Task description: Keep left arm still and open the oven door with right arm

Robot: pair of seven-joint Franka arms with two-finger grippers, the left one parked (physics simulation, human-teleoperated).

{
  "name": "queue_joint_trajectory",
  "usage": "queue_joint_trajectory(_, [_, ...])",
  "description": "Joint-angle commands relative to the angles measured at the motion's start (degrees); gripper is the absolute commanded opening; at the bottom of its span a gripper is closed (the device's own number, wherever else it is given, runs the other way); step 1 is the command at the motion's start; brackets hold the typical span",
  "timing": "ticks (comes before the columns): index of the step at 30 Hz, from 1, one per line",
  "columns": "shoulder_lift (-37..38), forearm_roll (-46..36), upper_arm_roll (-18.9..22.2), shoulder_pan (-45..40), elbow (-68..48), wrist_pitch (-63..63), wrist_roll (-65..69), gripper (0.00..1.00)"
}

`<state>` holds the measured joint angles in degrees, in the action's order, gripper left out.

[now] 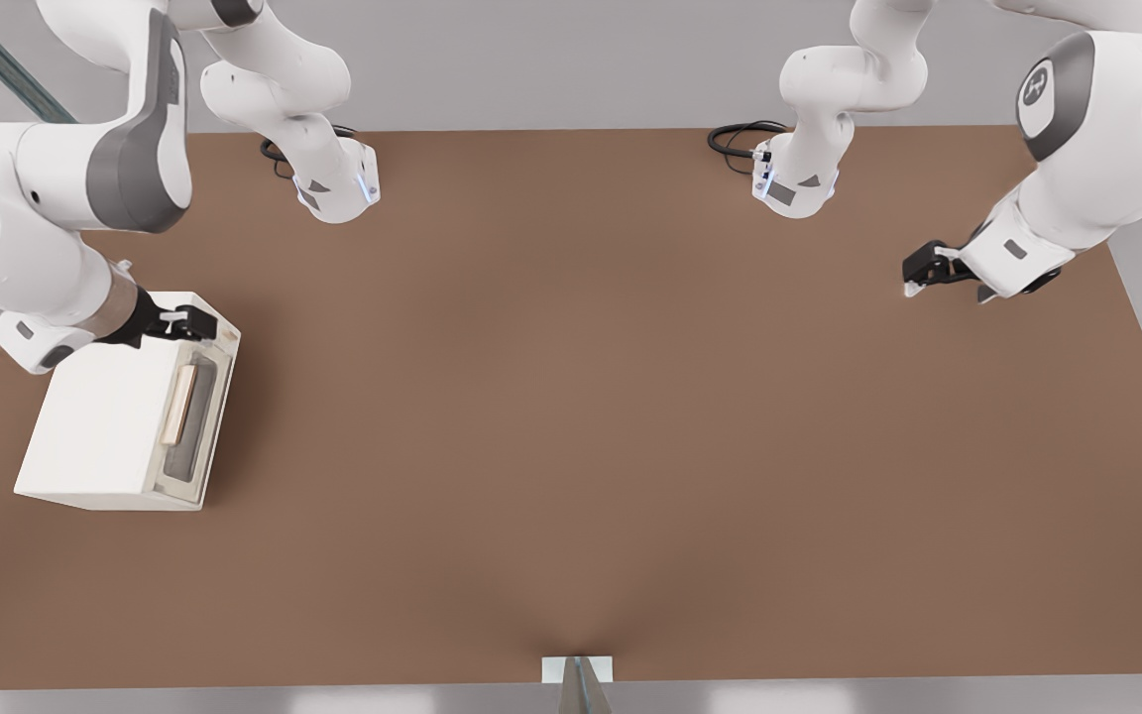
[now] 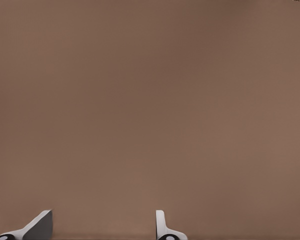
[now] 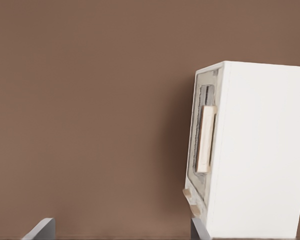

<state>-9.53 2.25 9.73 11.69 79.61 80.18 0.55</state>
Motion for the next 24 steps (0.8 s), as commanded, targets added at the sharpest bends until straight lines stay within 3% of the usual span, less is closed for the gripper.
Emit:
queue_joint_trajectory(1, [-0.05, -0.06, 0.02, 0.00, 0.01, -2.14, -2.66, 1.00])
queue_joint_trajectory(3, [-7.42, 1.52, -1.30, 0.09, -1.04, -4.16, -4.94, 1.00])
queue_joint_trajectory(4, [-10.94, 6.18, -1.47, 0.17, -2.18, -4.25, -5.65, 0.43])
queue_joint_trajectory(5, [-14.63, 7.41, -1.30, 0.35, -5.26, -4.60, -1.54, 0.21])
queue_joint_trajectory(7, [-21.75, 24.72, -1.12, 6.58, -6.93, -4.77, -0.55, 0.21])
queue_joint_trajectory(10, [-27.03, 42.04, -1.12, 12.74, -6.05, -6.36, -18.83, 0.21])
queue_joint_trajectory(13, [-24.14, 42.66, -0.77, 12.83, 0.88, -4.43, -23.92, 0.21])
queue_joint_trajectory(16, [-24.75, 50.39, -0.33, 13.01, 2.39, -0.38, -25.86, 0.21])
queue_joint_trajectory(18, [-26.77, 47.16, 0.11, 11.60, 2.39, -0.20, -31.75, 0.21])
queue_joint_trajectory(24, [-27.82, 42.57, 2.83, 8.43, 4.06, 9.29, -31.05, 0.21])
